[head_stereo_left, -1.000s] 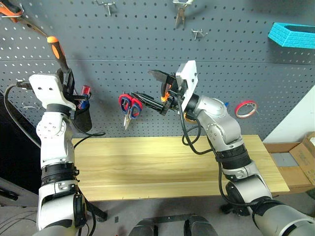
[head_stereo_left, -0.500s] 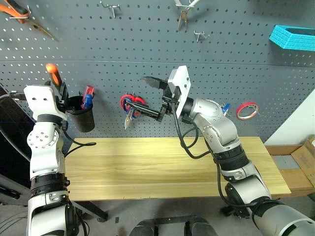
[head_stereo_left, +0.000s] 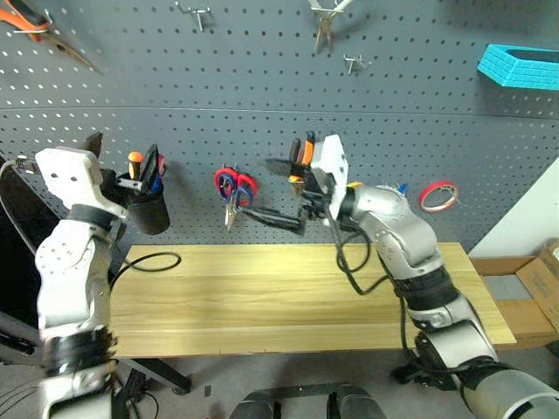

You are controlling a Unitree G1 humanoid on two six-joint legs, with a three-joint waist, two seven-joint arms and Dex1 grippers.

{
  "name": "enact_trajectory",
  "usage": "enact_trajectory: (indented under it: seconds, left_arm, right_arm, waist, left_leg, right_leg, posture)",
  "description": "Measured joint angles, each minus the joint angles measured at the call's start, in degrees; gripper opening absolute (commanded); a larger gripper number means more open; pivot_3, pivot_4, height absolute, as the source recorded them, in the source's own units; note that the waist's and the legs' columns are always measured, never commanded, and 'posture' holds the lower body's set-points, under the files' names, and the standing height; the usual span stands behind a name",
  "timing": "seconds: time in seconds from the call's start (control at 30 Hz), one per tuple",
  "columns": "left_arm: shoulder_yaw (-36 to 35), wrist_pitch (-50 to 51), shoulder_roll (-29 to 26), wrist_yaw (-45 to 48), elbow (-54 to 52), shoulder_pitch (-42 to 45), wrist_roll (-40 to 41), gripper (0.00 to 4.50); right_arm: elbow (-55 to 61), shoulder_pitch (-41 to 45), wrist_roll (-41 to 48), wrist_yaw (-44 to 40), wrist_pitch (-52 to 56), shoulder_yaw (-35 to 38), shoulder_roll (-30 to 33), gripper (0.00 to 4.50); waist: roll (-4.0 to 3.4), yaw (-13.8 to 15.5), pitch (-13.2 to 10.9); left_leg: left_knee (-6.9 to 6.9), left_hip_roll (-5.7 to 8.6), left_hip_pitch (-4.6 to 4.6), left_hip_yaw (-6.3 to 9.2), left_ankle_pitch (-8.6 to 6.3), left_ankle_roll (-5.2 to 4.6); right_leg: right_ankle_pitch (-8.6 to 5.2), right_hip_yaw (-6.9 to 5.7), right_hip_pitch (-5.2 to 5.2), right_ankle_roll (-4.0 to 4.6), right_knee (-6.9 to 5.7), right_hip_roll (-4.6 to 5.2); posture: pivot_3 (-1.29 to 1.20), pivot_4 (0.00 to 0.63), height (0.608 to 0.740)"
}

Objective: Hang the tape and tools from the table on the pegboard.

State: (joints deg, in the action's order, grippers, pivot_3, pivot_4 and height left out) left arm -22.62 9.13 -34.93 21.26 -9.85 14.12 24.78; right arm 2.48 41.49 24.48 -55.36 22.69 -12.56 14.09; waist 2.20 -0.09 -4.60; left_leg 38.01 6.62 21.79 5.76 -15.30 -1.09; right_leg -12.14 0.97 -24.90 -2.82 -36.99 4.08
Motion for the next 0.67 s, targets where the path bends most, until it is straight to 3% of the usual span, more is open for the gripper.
enact_trajectory:
  seconds: [0.1, 0.2, 0.43, 0.67]
  left_arm:
    - [-2.4, 8.2, -1.3, 1.5, -11.5, -7.6, 7.2, 4.42]
    - [-1.2, 11.8, -2.2, 4.3, -15.8, -17.5, 7.3, 4.42]
    - [7.3, 13.5, 6.1, 2.7, -9.6, -23.7, 1.6, 4.42]
    - [13.1, 7.0, 9.5, 3.2, 3.3, -20.1, -5.9, 4.42]
  right_arm:
    - [3.7, -4.5, 2.8, -2.0, 4.0, 0.5, 3.8, 4.50]
    - [5.4, -9.1, 2.9, -0.4, 5.9, 1.0, 6.5, 4.50]
    - [-1.1, -19.4, -3.2, 12.3, 4.6, 5.4, 6.0, 4.50]
    - [-3.9, -24.7, -5.4, 14.5, 1.5, 8.2, 7.0, 4.50]
  waist:
    - [-0.75, 0.1, -1.0]
    - [-1.75, 0.2, -2.5]
    - [-1.57, 1.5, -4.4]
    - [-1.37, 1.4, -4.3]
  left_leg:
    - [-0.06, -0.09, -0.37, -0.03, -0.21, -0.27]
    - [-0.13, -0.21, -1.14, -0.12, -0.39, -0.37]
    - [-0.07, -0.29, -0.96, 0.14, -0.45, -0.24]
    - [-0.09, -0.35, -0.88, 0.13, -0.72, 0.00]
  right_leg:
    - [-0.05, 0.00, 0.65, 0.04, 0.06, -0.01]
    - [-0.72, 0.04, 1.46, 0.20, 0.06, 0.08]
    - [-0.62, -0.16, 1.35, 0.46, 0.02, 0.05]
    - [-0.64, -0.13, 1.18, 0.45, 0.09, -0.07]
  posture:
    - [0.09, 0.162, 0.740]
    - [0.08, 0.190, 0.740]
    - [0.04, 0.179, 0.740]
    - [-0.01, 0.101, 0.740]
